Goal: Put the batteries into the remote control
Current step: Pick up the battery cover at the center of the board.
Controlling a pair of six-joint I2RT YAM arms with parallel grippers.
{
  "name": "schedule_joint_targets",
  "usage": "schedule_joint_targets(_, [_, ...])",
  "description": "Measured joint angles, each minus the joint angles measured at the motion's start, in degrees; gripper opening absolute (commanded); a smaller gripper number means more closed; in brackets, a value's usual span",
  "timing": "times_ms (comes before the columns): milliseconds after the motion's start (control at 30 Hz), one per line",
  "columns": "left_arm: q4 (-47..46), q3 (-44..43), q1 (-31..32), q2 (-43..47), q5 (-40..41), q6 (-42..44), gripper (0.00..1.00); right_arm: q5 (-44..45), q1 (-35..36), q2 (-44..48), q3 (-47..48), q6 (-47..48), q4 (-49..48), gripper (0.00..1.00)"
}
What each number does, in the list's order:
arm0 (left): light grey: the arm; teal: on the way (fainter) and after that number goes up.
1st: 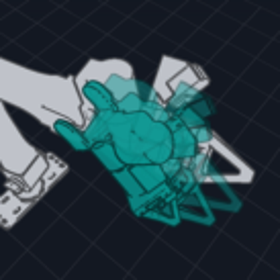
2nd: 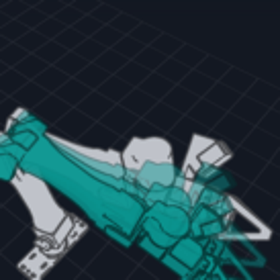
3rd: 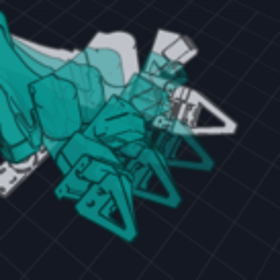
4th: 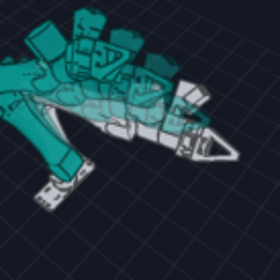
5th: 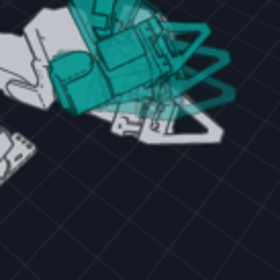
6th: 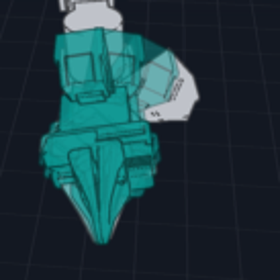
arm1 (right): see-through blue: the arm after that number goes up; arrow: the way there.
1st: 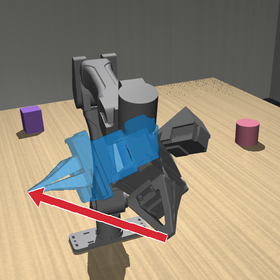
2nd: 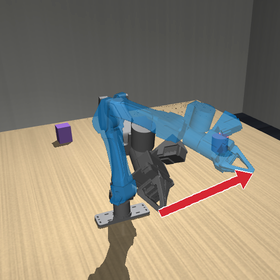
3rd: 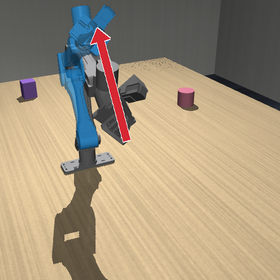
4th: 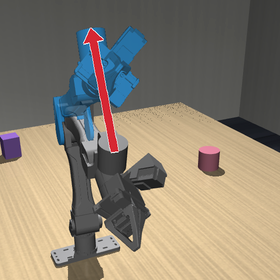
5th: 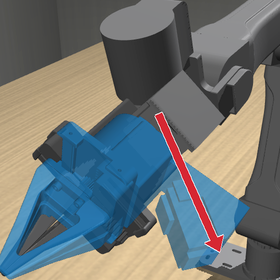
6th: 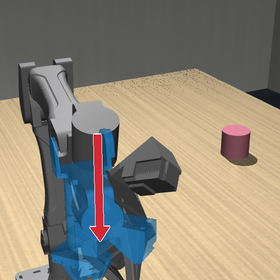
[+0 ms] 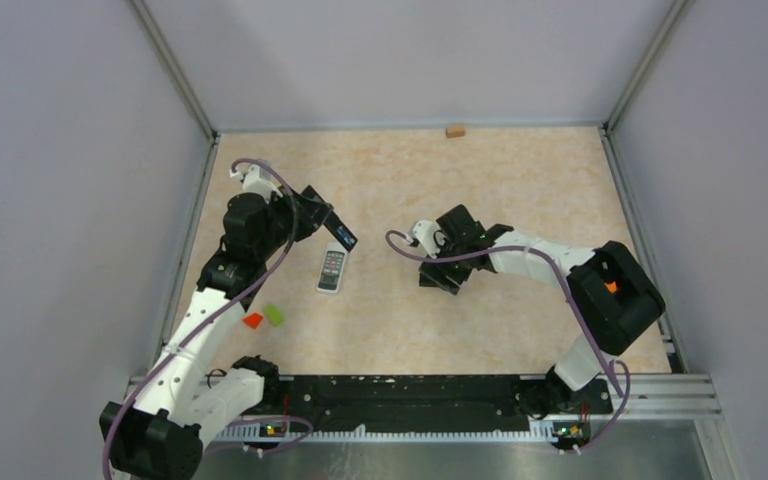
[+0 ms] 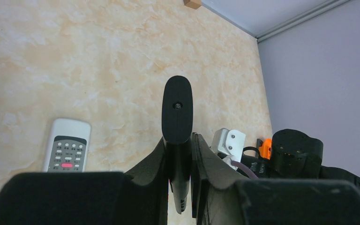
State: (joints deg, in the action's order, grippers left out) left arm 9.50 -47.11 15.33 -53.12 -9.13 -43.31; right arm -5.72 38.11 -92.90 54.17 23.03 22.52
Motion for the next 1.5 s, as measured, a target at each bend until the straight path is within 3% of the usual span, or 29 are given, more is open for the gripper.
schedule_joint_targets(367, [-0.5,0.0,-0.8,0.0,-0.9,0.0,0.0,-4.1,0.0,-5.2,4.4,3.8,2.9,0.6])
schedule_joint_targets(567, [-0.5,0.0,-1.2,-0.4,-1.7,0.0,0.0,-5.0,0.0,-7.8,7.5,4.9,5.6,0.41])
schedule_joint_targets(667, [-0.5,0.0,-1.4,-0.4,-2.0,0.0,0.0,-4.7,0.2,-8.5,8.7,4.8,6.9,0.35])
schedule_joint_targets(1033, [-1.2,0.2,-1.4,-0.9,-2.6,-0.4,0.0,-0.8,1.6,-5.4,4.5,1.6,2.3,0.34])
schedule_joint_targets(1500, [-14.0,7.9,-0.9,-7.5,-11.8,-5.3,0.0,-2.1,1.6,8.3,-2.9,-11.3,-4.9,0.37])
